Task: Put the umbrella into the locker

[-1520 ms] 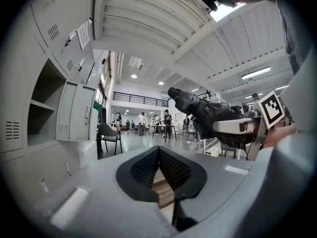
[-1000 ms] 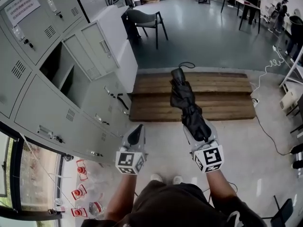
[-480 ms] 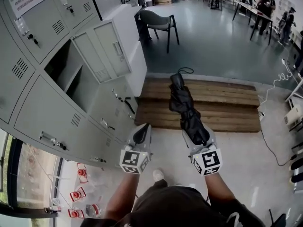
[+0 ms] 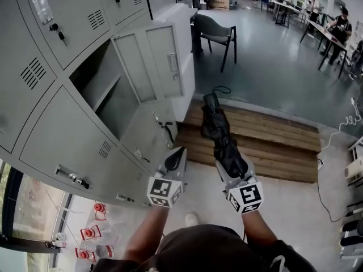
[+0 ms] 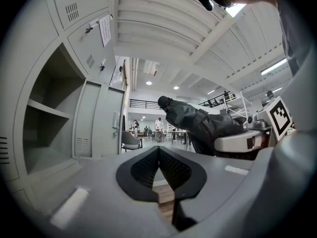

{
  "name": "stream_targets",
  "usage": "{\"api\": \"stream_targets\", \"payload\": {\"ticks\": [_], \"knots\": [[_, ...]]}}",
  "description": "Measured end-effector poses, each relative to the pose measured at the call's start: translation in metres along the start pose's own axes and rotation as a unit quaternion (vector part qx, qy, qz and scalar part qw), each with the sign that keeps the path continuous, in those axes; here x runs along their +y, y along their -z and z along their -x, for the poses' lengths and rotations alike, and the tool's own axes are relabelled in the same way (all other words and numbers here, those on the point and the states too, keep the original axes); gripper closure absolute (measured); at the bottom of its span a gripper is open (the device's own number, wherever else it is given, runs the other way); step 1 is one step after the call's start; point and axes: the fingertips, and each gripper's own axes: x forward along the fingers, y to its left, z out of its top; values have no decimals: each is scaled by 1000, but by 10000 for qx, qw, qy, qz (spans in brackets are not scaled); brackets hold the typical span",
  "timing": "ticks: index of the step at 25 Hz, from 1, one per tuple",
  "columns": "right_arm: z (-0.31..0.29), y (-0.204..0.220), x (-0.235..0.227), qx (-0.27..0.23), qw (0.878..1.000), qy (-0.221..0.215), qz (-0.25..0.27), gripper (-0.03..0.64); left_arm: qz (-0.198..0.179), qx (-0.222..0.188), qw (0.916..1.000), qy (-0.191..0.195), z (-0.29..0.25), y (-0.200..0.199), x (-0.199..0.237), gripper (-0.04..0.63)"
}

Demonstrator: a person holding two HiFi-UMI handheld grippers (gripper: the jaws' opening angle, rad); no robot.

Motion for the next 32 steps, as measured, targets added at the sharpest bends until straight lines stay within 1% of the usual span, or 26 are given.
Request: {"api": "stream_targets", "payload": {"ticks": [4,9,13,19,24,27,32], "knots": [[-42,6,23,58,9996,-278,-51,376,32,37,9998,-208,3,5,40,591],[-77,10,48,149,9984,-538,33,376,65,69,9993,-363,13,11,75,591],[-103,9,60,196,9971,-734,-1,376,109,64,9979,-632,23,12,101,591],[-139,15,73,258,9931,-1142,82,374,200,126,9945,-1025,28,25,133,591],[-176,23,79,327,9875,-1538,88,374,252,237,9889,-1446,22,35,162,591],[-196,28,79,369,9836,-1763,79,374,312,394,9846,-1672,16,42,177,591],[-226,38,81,525,9742,-2191,85,374,372,432,9775,-2032,3,47,197,591]]}}
